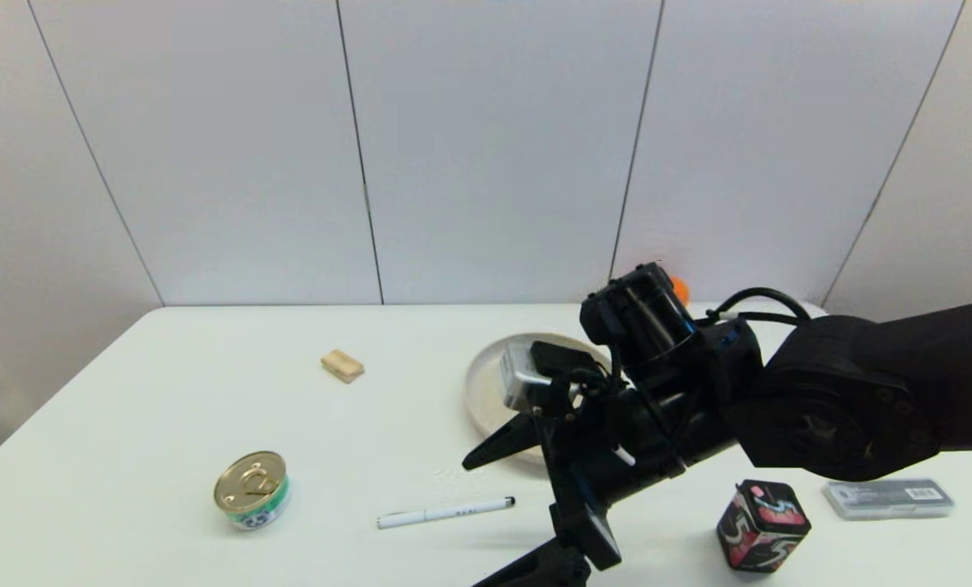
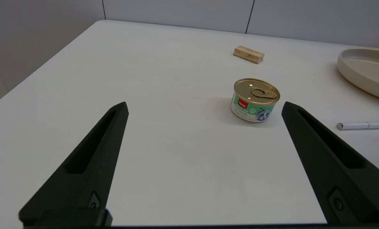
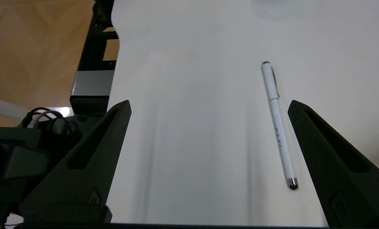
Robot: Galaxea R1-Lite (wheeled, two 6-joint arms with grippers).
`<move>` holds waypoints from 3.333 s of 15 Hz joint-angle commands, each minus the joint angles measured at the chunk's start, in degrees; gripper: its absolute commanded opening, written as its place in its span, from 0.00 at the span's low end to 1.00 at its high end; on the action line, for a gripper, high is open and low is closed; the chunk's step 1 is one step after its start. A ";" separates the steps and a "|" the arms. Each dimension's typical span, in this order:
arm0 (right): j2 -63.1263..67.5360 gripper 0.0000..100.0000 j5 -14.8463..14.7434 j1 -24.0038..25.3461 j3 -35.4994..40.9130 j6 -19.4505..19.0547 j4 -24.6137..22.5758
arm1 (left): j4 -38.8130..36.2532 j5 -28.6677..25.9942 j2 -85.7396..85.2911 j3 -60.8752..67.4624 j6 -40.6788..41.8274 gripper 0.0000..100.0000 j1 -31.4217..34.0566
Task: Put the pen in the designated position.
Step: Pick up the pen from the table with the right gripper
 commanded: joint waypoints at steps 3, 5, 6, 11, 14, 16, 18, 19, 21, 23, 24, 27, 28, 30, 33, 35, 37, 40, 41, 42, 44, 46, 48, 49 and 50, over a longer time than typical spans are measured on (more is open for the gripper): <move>6.58 1.00 -3.67 0.73 -2.62 -0.28 -0.70 | 0.00 0.04 -0.01 0.00 -0.04 1.00 0.02; 8.16 1.00 -5.69 0.64 -4.29 -0.28 -0.70 | 0.00 0.04 -0.01 0.00 -0.04 1.00 0.02; 8.69 1.00 -7.54 0.73 -4.46 -0.28 -0.79 | 0.00 0.04 -0.01 0.00 -0.04 1.00 0.02; 9.92 1.00 -16.33 3.80 -4.29 -0.19 -5.36 | -0.17 0.04 -0.01 0.00 -0.04 1.00 0.02; 9.21 1.00 -19.58 6.79 -4.29 0.16 -7.03 | 0.00 0.04 -0.01 0.00 -0.04 1.00 0.02; 7.81 1.00 -20.72 8.11 -2.97 0.08 -7.03 | 0.00 0.04 -0.01 0.00 -0.04 1.00 0.02; 6.31 1.00 -23.80 9.16 -0.77 0.16 -7.38 | 0.00 0.04 -0.01 0.00 -0.04 1.00 0.02; 5.17 1.00 -25.65 9.95 0.72 0.16 -7.64 | 0.00 0.04 -0.01 0.00 -0.04 1.00 0.02; 4.47 1.00 -28.90 10.92 1.69 0.34 -7.91 | 0.00 0.04 -0.01 0.00 -0.04 1.00 0.02; 4.64 1.00 -29.69 11.01 1.87 0.69 -9.49 | 0.00 0.04 -0.01 0.00 -0.04 1.00 0.02; 4.82 1.00 -30.04 11.01 1.87 0.78 -10.54 | 0.00 0.04 -0.01 0.00 -0.04 1.00 0.02; 6.84 1.00 -31.27 11.01 1.51 0.95 -11.51 | 0.00 0.04 -0.01 0.00 -0.04 1.00 0.02; 7.37 1.00 -31.36 10.74 1.43 0.95 -11.42 | 0.00 0.04 -0.01 0.00 -0.04 1.00 0.02; 8.95 1.00 -31.36 10.39 1.43 1.31 -11.16 | 0.00 0.04 -0.01 0.00 -0.04 1.00 0.02; 10.88 1.00 -31.36 9.78 0.99 2.10 -11.33 | 0.00 0.04 -0.01 0.00 -0.04 1.00 0.02; 12.11 1.00 -31.36 9.78 0.11 2.98 -10.72 | 0.00 0.04 -0.01 0.00 -0.04 1.00 0.02; 13.52 1.00 -31.80 9.69 -1.12 4.03 -10.63 | 0.00 0.04 -0.01 0.00 -0.04 1.00 0.02; 14.58 1.00 -32.24 9.51 -2.18 5.09 -10.37 | 0.00 0.04 -0.01 0.00 -0.04 1.00 0.02; 14.58 1.00 -32.33 9.51 -2.27 5.79 -10.37 | 0.00 0.04 -0.01 0.00 -0.04 1.00 0.02; 14.58 1.00 -32.77 9.51 -2.27 5.96 -10.37 | 0.00 0.04 -0.01 0.00 -0.04 1.00 0.02; 14.49 1.00 -33.38 9.60 -2.00 6.05 -9.84 | 0.00 0.04 -0.01 0.00 -0.04 1.00 0.02; 14.14 1.00 -33.29 9.69 -1.91 6.05 -8.78 | 0.00 0.04 -0.01 0.00 -0.04 1.00 0.02; 13.78 1.00 -33.20 9.78 -0.60 5.96 -8.61 | 0.00 0.04 -0.01 0.00 -0.04 1.00 0.02; 13.70 1.00 -33.20 9.78 0.02 5.96 -8.70 | 0.00 0.04 -0.01 0.00 -0.04 1.00 0.02; 13.52 1.00 -33.20 9.87 0.46 5.96 -8.61 | 0.00 0.04 -0.01 0.00 -0.04 1.00 0.02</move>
